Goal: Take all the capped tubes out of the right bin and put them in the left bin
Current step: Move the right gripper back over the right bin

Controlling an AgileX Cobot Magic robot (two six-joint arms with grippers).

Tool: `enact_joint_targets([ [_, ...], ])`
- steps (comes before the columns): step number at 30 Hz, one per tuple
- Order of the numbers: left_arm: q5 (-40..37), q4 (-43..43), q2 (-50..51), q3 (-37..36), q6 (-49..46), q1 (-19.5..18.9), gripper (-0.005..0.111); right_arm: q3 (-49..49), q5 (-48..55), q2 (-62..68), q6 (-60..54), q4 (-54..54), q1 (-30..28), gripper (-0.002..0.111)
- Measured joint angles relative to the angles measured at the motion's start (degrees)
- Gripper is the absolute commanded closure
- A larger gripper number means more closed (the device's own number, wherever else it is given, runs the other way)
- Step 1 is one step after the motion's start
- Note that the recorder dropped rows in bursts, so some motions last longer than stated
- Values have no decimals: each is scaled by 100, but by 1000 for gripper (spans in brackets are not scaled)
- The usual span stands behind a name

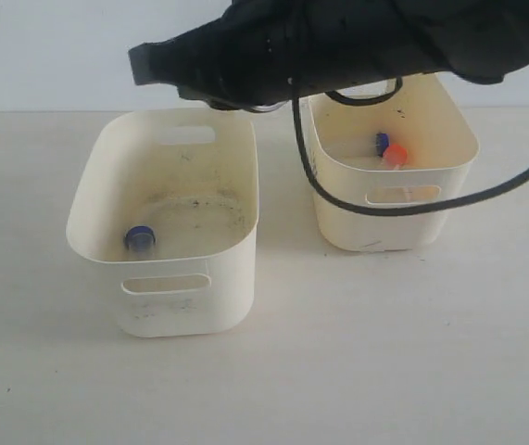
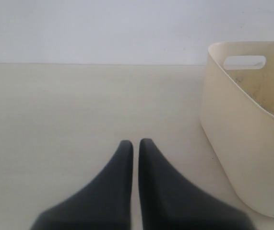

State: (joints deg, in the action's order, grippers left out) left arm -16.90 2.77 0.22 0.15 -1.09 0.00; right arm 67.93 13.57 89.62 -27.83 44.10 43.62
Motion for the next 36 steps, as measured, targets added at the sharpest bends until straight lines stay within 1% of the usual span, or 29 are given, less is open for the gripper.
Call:
enact_joint_targets([
  [2,0,0,0,0,0,0,103,0,12,0,303,0,-338,108],
  [3,0,0,0,0,0,0,103,0,130,0,408,0,-615,108],
  [6,0,0,0,0,0,0,103,0,615,0,450,-58,-1099,108],
  [8,0,0,0,0,0,0,103,0,741,-5,465,-117,-1262,108],
  [11,0,0,0,0,0,0,103,0,807,-37,476,-335,-1346,108],
  [13,0,0,0,0,0,0,103,126,979,-46,690,-684,-1346,108],
  [14,0,0,0,0,0,0,103,307,1084,-46,1069,-1106,-1346,108],
  [19,0,0,0,0,0,0,103,1011,1469,-46,2298,-2496,-1346,108],
  [23,0,0,0,0,0,0,103,1190,1459,-47,3067,-3343,-1368,108],
  [26,0,0,0,0,0,0,103,1202,1438,136,3449,-3545,-1455,108],
  [30,0,0,0,0,0,0,103,1212,1438,649,3821,-3616,-1736,108],
  [33,0,0,0,0,0,0,103,1355,1499,1009,4120,-3587,-1965,108],
  [36,0,0,0,0,0,0,103,1600,1515,1333,4562,-3491,-2071,108],
])
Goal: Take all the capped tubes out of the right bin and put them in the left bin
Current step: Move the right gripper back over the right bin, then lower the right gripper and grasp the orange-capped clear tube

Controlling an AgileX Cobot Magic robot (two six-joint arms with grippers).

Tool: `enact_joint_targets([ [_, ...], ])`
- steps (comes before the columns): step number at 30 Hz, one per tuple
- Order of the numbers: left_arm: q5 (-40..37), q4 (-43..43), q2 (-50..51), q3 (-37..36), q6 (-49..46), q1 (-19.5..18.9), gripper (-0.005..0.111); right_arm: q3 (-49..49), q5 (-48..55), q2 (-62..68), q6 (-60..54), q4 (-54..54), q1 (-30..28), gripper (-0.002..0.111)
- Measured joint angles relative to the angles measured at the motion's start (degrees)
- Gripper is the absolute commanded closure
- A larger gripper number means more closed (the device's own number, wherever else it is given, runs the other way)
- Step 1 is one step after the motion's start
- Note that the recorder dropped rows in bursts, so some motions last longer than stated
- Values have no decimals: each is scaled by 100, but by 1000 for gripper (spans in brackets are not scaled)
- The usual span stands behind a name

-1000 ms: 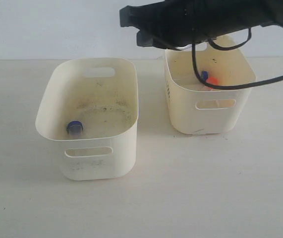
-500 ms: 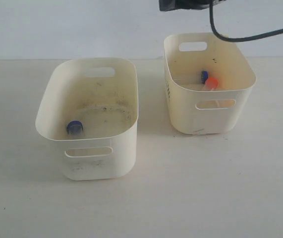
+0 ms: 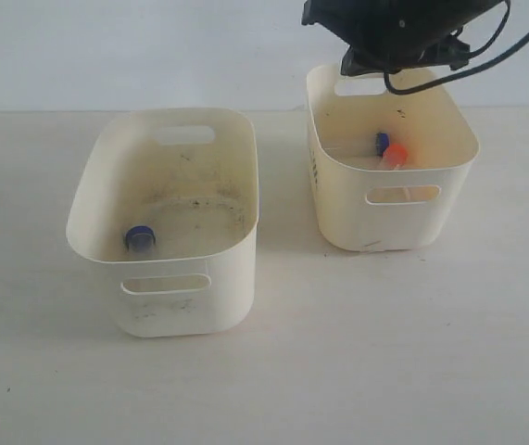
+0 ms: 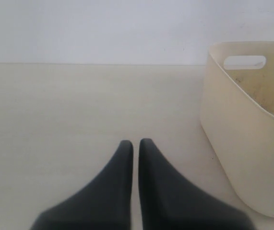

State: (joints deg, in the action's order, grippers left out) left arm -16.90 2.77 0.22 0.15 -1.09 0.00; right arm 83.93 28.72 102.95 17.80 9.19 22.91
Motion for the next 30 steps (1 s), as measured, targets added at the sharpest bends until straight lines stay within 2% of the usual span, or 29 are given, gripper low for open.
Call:
enact_joint_targets([
  [8,0,0,0,0,0,0,103,357,33,661,1522,84,-8,108],
  [12,0,0,0,0,0,0,103,357,-115,801,1934,84,-8,108],
  [21,0,0,0,0,0,0,103,379,-254,912,2205,84,-214,108],
  [30,0,0,0,0,0,0,103,389,184,1062,2428,85,-505,108],
])
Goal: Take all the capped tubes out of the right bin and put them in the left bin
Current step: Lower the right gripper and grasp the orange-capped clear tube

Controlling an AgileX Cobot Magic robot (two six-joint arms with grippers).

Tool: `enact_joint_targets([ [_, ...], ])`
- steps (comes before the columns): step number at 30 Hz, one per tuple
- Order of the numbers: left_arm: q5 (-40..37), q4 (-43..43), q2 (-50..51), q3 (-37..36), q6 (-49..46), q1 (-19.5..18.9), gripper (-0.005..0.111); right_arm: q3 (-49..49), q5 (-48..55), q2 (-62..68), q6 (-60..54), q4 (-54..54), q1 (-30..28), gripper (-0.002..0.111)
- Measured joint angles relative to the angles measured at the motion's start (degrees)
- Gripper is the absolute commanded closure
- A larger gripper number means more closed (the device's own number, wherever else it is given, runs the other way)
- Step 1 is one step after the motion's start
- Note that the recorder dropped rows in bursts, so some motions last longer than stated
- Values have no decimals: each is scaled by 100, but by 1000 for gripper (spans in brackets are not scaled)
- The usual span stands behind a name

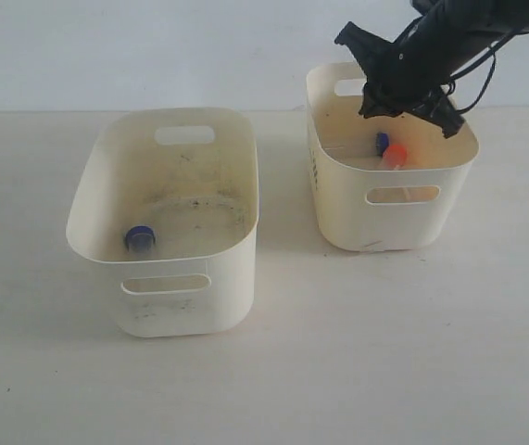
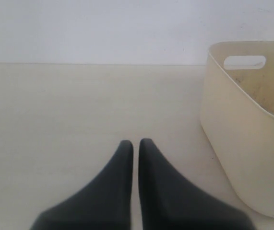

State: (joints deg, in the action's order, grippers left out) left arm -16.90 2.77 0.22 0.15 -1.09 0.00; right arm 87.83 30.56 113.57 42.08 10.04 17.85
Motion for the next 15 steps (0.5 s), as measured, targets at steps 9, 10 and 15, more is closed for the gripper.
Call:
enact_joint_targets([
  [9,0,0,0,0,0,0,103,0,-23,257,33,-10,0,104],
  [10,0,0,0,0,0,0,103,0,1,314,42,-10,0,101],
  [15,0,0,0,0,0,0,103,0,-25,440,65,-19,0,71],
])
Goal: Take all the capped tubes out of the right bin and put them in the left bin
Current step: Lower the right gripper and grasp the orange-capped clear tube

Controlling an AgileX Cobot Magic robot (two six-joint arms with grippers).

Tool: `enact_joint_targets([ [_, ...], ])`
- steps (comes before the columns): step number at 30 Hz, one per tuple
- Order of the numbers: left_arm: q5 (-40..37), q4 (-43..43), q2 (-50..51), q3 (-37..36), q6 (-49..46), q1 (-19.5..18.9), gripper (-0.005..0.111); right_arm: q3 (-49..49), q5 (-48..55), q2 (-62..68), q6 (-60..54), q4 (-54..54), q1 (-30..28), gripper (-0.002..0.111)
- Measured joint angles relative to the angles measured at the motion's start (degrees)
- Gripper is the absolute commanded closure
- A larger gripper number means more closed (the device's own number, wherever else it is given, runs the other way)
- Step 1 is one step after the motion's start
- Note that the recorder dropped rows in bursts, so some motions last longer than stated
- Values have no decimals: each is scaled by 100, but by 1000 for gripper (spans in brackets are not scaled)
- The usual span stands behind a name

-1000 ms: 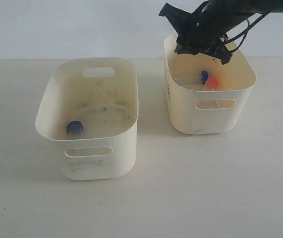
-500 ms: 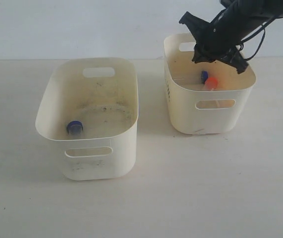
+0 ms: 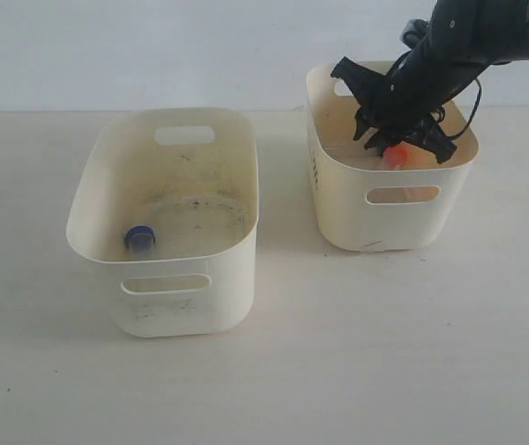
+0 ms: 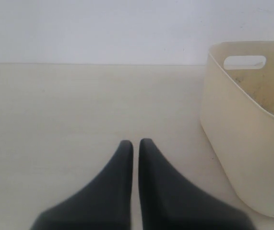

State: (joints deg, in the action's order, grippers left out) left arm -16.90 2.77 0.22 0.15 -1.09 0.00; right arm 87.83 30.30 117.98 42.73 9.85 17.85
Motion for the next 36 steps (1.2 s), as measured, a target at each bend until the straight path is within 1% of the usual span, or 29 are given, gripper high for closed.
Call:
enact_joint_targets([
  [1,0,0,0,0,0,0,103,0,-40,9,0,0,0,67],
  [2,0,0,0,0,0,0,103,0,-83,9,0,0,0,66],
  [8,0,0,0,0,0,0,103,0,-222,37,0,-14,0,67],
  [25,0,0,0,0,0,0,103,91,-156,442,-65,-27,0,66],
  [34,0,0,0,0,0,0,103,278,-144,637,-455,-5,0,66],
  [36,0,0,0,0,0,0,103,364,4,713,-604,-5,0,56],
])
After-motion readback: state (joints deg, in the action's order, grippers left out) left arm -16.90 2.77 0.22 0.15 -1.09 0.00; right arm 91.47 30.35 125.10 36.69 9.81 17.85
